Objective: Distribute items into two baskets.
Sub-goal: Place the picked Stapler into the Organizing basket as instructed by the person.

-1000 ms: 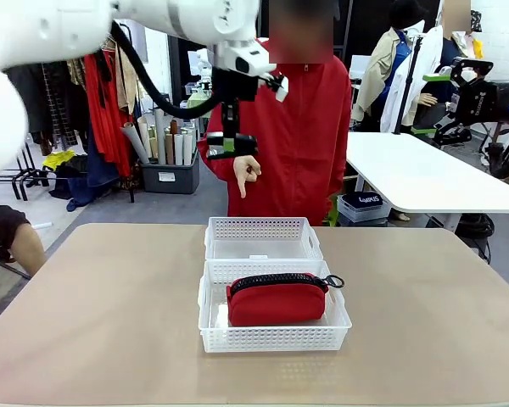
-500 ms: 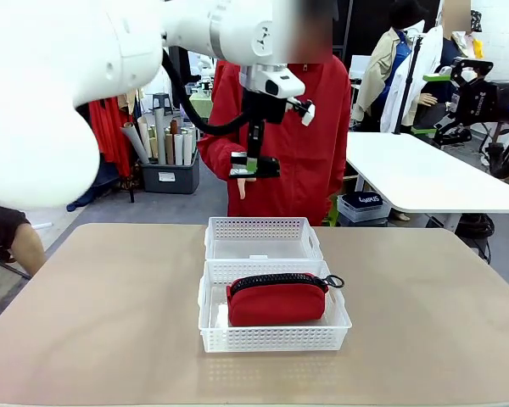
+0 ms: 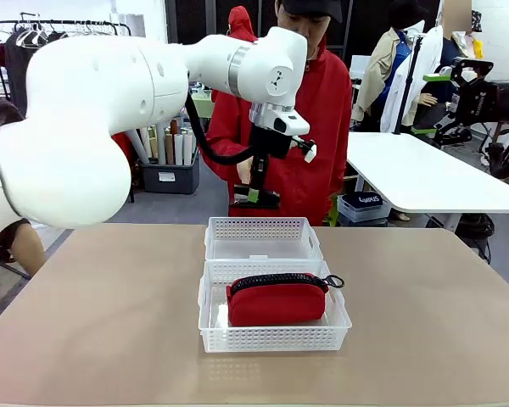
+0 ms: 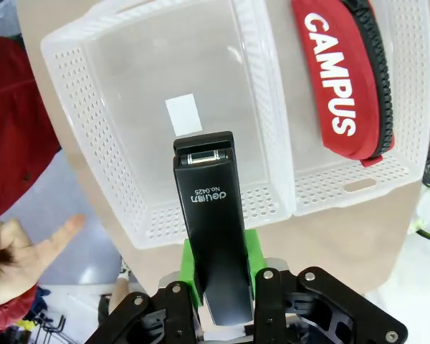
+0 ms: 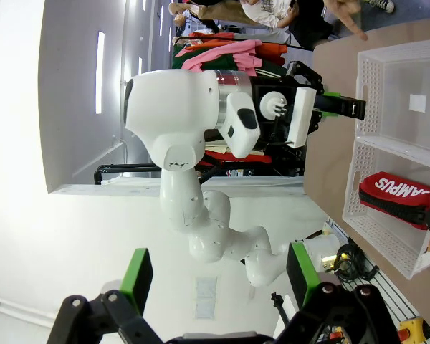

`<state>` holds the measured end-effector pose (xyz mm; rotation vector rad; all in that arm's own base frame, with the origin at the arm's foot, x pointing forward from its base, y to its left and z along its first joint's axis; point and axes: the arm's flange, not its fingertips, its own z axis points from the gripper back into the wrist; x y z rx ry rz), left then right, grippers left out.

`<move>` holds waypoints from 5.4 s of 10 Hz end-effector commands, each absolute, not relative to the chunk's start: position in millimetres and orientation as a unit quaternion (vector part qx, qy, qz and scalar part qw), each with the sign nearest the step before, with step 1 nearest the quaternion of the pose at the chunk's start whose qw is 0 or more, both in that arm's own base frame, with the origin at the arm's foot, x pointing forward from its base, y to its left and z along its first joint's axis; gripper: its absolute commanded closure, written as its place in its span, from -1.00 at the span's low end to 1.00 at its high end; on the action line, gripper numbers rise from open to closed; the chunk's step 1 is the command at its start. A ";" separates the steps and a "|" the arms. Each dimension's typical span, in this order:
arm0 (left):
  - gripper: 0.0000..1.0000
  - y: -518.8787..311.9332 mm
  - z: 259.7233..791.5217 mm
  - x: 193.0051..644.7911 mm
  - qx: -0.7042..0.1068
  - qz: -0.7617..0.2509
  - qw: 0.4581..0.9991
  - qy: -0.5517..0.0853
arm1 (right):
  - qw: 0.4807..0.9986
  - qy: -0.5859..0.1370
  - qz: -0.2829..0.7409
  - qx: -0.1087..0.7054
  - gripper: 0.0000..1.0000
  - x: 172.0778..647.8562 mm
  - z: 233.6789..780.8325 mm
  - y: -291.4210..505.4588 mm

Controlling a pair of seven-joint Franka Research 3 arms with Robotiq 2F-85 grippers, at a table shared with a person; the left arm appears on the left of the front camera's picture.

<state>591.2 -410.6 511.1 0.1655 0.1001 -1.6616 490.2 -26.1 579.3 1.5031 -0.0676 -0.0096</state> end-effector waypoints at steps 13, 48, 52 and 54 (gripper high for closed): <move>1.00 -457.3 430.8 639.8 0.053 -0.696 0.716 0.013 | 0.731 -0.036 -0.007 0.681 -1.00 487.7 580.5 -23.4; -1.00 -264.1 482.7 547.6 -0.073 -0.557 0.808 0.181 | 0.731 -0.036 -0.007 0.681 -1.00 487.7 580.5 -23.4; -1.00 -213.4 503.2 495.0 -0.257 -0.440 0.851 0.130 | 0.731 -0.036 -0.007 0.681 -1.00 487.7 580.5 -23.4; -1.00 -193.6 507.0 482.1 -0.304 -0.390 0.862 0.111 | 0.731 -0.036 -0.007 0.681 -1.00 487.7 580.5 -23.4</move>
